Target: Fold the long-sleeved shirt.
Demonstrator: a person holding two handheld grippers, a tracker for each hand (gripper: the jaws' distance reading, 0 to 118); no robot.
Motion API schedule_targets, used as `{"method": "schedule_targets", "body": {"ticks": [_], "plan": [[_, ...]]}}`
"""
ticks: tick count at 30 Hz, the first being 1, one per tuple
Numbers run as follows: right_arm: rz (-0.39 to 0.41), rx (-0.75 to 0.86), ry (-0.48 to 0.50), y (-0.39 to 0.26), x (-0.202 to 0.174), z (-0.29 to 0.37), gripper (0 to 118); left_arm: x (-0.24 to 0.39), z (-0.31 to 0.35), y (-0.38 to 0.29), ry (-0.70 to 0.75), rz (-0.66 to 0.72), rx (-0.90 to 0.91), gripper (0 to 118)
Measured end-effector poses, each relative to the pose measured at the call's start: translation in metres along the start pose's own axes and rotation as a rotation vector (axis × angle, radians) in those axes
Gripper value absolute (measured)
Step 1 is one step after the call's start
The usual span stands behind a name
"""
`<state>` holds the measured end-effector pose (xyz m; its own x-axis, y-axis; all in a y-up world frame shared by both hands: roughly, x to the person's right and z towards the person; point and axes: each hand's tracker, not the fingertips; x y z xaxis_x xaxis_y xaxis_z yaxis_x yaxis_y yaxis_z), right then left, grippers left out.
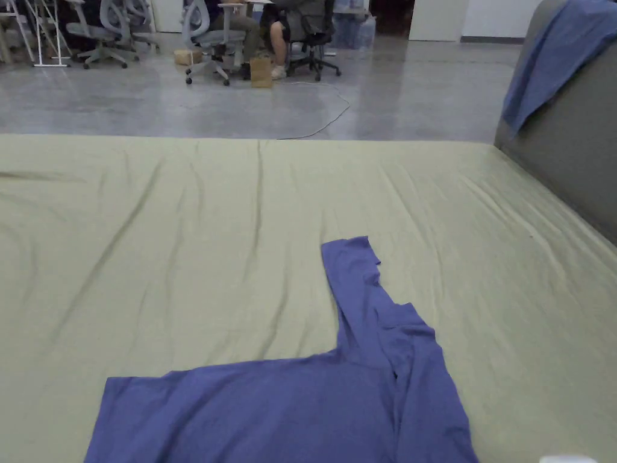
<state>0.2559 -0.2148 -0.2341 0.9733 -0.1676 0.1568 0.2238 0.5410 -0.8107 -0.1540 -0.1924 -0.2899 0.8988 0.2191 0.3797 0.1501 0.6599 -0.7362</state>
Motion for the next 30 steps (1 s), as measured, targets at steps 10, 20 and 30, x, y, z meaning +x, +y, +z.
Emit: {"method": "schedule_targets", "body": {"ticks": [10,20,30], "plan": [[-0.002,0.146,-0.097,0.360,0.015,-0.250,117,-0.023,-0.077,0.064,0.029,0.032,0.086,0],[-0.152,-0.096,-0.248,0.402,0.031,-0.414,103,-0.057,-0.114,0.054,0.037,0.054,0.015,0],[0.065,-0.037,-0.093,0.381,0.007,-0.249,10,-0.056,-0.067,0.034,0.055,0.127,0.015,0]]}}
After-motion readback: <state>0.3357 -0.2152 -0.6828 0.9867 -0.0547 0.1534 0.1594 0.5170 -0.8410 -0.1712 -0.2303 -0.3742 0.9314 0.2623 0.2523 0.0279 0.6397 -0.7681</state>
